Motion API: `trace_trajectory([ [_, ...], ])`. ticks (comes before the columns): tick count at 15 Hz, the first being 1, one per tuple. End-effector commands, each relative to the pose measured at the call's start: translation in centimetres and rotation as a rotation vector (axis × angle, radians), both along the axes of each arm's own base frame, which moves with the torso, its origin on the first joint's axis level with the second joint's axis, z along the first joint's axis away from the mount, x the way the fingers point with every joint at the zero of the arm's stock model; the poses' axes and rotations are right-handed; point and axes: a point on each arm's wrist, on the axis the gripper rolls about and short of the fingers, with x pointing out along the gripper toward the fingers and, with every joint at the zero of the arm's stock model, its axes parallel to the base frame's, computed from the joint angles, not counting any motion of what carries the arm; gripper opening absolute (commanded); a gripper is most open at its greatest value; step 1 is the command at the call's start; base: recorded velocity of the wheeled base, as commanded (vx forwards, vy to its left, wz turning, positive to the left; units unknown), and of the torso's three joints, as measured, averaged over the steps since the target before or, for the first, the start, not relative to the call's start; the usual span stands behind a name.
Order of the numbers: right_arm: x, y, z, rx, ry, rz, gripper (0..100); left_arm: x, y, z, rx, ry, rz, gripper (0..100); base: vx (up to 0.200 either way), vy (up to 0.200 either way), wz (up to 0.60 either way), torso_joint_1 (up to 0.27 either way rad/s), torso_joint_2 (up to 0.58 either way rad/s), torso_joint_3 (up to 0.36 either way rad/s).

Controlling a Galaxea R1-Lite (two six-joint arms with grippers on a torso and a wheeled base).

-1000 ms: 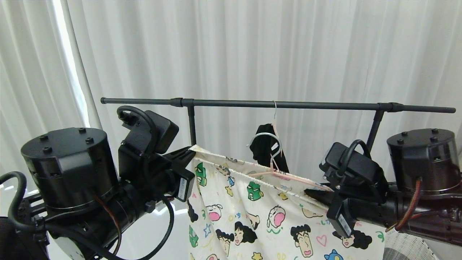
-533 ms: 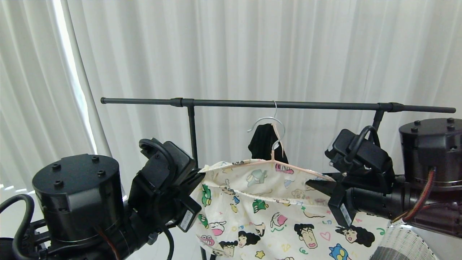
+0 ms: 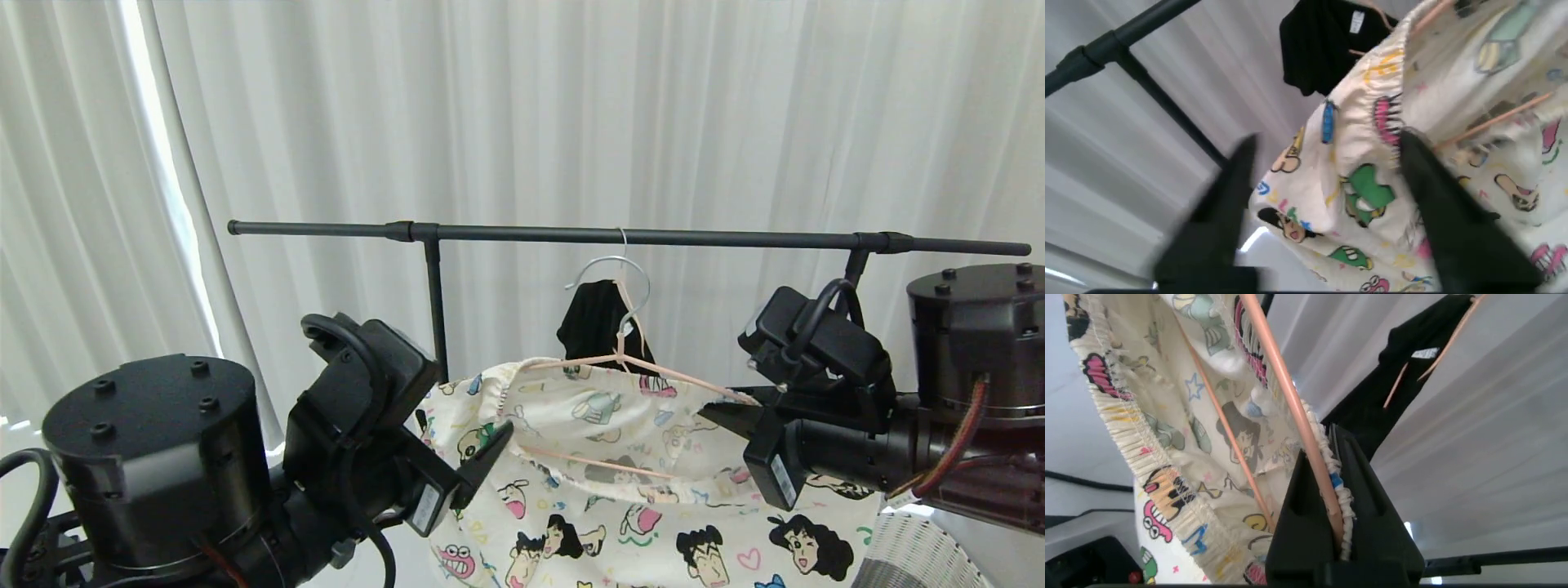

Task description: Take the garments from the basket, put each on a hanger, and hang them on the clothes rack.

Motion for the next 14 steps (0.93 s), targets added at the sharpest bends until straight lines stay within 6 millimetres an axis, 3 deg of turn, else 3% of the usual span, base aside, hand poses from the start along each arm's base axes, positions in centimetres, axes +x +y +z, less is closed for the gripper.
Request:
trace_trajectory([
  [1, 0.0, 0.0, 0.0, -0.001, 0.002, -0.001, 0, -0.8, -0.2, 0.8, -0.039, -0.014, -0.040, 100, 0.000, 0.000, 0.00, 0.000, 0.00, 0.000],
  [3, 0.2, -0.2, -0.1, -0.001, 0.005, -0.013, 0, -1.3, 0.0, 1.7, -0.072, -0.037, -0.063, 100, 0.000, 0.000, 0.00, 0.000, 0.00, 0.000],
  [7, -0.1, -2.0, -0.8, -0.023, 0.011, -0.086, 0, -1.3, 2.2, 1.1, -0.065, -0.035, 0.017, 100, 0.000, 0.000, 0.00, 0.000, 0.00, 0.000],
  [11, -3.1, -6.1, -3.3, -0.073, 0.051, -0.164, 0, 0.2, 6.0, 1.9, -0.088, -0.073, 0.218, 100, 0.000, 0.000, 0.00, 0.000, 0.00, 0.000],
  [14, -5.4, -9.7, -4.3, -0.110, 0.095, -0.257, 0, 0.6, 8.6, 1.2, -0.073, -0.066, 0.348, 100, 0.000, 0.000, 0.00, 0.000, 0.00, 0.000],
])
